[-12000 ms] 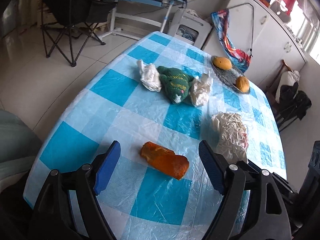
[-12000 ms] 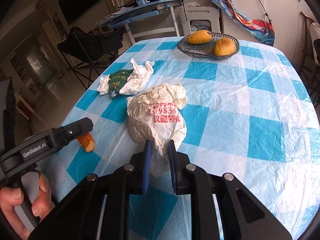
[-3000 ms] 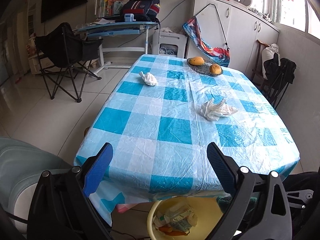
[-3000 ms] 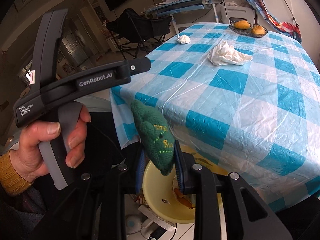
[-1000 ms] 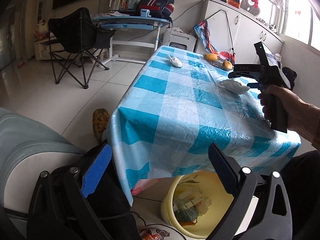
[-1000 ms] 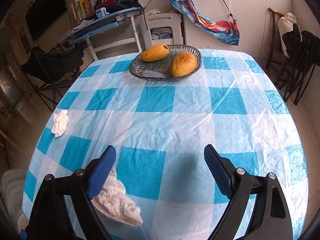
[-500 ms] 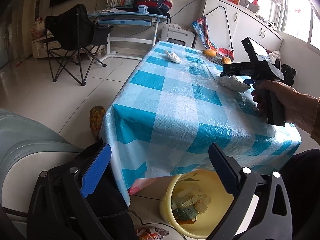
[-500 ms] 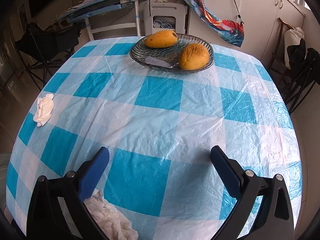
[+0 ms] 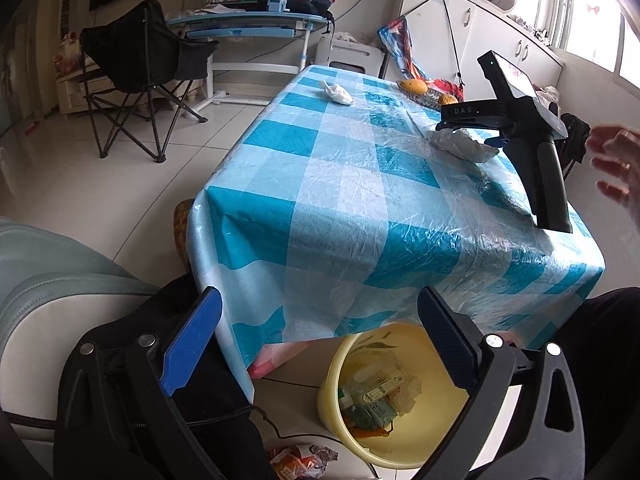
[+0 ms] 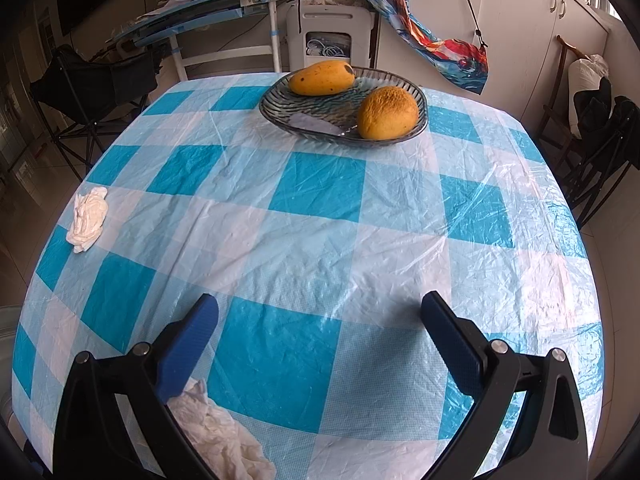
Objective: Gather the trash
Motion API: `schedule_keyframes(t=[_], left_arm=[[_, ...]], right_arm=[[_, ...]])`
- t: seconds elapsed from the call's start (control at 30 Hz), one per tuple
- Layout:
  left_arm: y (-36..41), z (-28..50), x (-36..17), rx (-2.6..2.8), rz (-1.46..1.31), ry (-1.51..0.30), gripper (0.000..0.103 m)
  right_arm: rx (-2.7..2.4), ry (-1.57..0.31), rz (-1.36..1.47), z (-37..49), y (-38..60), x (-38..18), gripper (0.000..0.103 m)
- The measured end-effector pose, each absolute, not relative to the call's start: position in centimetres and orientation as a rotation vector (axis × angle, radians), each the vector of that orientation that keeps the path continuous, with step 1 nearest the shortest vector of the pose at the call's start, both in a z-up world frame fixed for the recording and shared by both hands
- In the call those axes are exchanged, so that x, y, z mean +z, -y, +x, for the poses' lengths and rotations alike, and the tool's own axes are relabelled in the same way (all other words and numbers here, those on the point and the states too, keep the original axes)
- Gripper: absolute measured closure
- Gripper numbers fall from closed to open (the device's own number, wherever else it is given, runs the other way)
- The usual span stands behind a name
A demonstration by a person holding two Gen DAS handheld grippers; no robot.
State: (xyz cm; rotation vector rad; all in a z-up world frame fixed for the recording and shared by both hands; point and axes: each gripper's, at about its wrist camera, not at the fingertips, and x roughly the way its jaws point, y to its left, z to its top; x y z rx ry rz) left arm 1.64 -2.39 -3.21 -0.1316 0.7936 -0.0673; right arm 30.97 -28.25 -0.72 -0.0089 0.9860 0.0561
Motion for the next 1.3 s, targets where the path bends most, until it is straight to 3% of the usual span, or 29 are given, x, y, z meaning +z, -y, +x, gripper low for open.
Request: schedule_keyframes(t=[0.67, 0.97, 1.3], left_arm=[[1.8, 1.2, -2.9, -0.076, -0.175, -0.779, 0.008], [0.7, 0.7, -1.9, -0.116, -0.253, -0.664, 0.008], [1.1, 1.4, -2.6, -0.124, -0.251, -0.717, 0.008]], right_arm=[[0.056, -0.986, -0.009, 30.9, 28.2, -0.7, 0.006], [0.056, -0.986, -0.009, 31.0, 28.2, -0.7, 0.006], [0.056, -0.986, -0.009, 31.0, 28.2, -0.7, 0.006]])
